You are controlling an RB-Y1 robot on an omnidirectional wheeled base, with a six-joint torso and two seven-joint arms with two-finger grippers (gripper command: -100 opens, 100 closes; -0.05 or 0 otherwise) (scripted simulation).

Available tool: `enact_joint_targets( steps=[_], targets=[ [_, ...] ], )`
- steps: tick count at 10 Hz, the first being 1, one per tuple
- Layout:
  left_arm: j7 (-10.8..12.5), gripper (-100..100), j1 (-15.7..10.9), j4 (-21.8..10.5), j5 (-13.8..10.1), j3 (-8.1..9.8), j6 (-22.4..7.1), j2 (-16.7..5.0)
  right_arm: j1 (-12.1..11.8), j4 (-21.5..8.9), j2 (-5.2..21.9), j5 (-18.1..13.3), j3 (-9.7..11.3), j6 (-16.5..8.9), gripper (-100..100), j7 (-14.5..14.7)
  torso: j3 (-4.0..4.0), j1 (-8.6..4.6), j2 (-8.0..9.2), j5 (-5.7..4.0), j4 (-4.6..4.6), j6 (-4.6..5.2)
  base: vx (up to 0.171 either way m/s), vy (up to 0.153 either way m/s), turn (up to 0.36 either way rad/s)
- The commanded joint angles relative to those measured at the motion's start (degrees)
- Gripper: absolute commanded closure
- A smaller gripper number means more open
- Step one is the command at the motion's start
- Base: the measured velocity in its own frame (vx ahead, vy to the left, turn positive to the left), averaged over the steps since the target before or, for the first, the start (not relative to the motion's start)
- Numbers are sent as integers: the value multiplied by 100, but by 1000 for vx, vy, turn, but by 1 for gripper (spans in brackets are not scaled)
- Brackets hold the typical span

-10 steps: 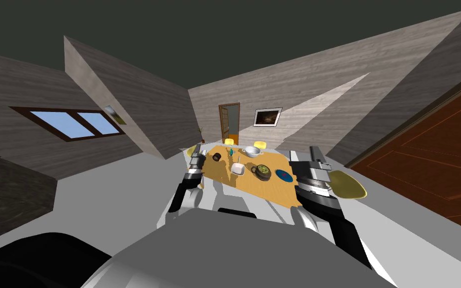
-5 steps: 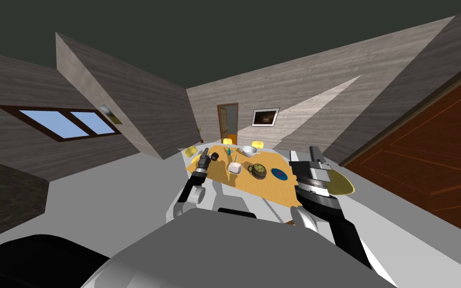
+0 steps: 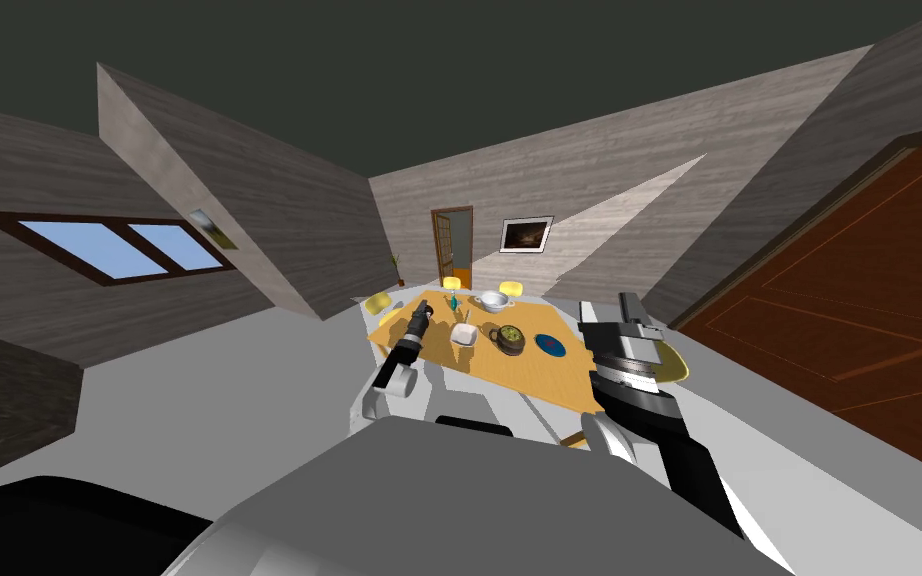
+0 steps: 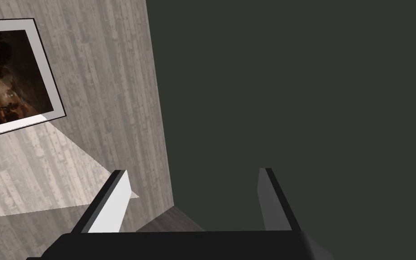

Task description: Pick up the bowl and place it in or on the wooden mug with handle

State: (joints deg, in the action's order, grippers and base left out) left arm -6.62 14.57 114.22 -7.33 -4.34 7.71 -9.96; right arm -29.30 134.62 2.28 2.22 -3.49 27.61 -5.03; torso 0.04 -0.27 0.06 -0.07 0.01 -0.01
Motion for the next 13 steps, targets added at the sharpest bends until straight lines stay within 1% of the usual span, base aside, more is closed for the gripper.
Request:
enact_joint_targets(
  steps=[1, 2, 4, 5, 6, 7, 8, 9, 10, 11, 12, 13],
  targets=[
    [50, -100, -133, -286, -19, -40, -121, -55, 0, 0, 0, 0, 0, 0, 0, 0, 0, 0, 0, 0, 0, 0, -4, -58, -22],
    [50, -100, -133, -323, -19, -40, -121, -55, 0, 0, 0, 0, 0, 0, 0, 0, -2, 4, -4, 1, -1, 1, -2, -45, -16],
    [112, -100, -428, -725, -27, -100, -412, -89, 0, 0, 0, 0, 0, 0, 0, 0, -3, 6, -5, 2, -1, 2, -13, -63, -49],
    [112, -100, -428, -837, -27, -100, -412, -89, 0, 0, 0, 0, 0, 0, 0, 0, -1, 3, -2, 1, -1, 0, -14, -52, -9],
    [145, -100, -573, -1036, -27, -124, -560, -98, 0, 0, 0, 0, 0, 0, 0, 0, -1, 7, -2, 2, 0, 0, -3, -46, -41],
    [145, -100, -573, -1100, -27, -124, -560, -98, 0, 0, 0, 0, 0, 0, 0, 0, -3, 9, -5, 2, -1, 1, 1, -36, -20],
    [179, -100, -715, -1252, -24, -143, -708, -102, 0, 0, 0, 0, 0, 0, 0, 0, -3, 13, -6, 3, -1, -1, -5, -42, -35],
    [179, -100, -715, -1364, -24, -143, -708, -102, 0, 0, 0, 0, 0, 0, 0, 0, -3, 12, -5, 3, -1, 0, -2, -34, -23],
    [214, -100, -853, -1542, -18, -158, -855, -102, 0, 0, 0, 0, 0, 0, 0, 0, -3, 15, -5, 3, -1, -1, -6, -36, -39],
    [214, -100, -853, -1628, -18, -158, -855, -102, 0, 0, 0, 0, 0, 0, 0, 0, -3, 15, -5, 3, -1, 0, -6, -27, -22],
    [249, -100, -985, -1872, -8, -168, -1001, -97, 0, 0, 0, 0, 0, 0, 0, 0, -3, 18, -4, 4, -1, -1, -4, -29, -38],
    [284, -100, -1112, -2046, 5, -172, -1144, -86, 0, 0, 0, 0, 0, 0, 0, 0, -3, 16, -4, 4, -1, 0, -3, -36, -78]
  ],
)
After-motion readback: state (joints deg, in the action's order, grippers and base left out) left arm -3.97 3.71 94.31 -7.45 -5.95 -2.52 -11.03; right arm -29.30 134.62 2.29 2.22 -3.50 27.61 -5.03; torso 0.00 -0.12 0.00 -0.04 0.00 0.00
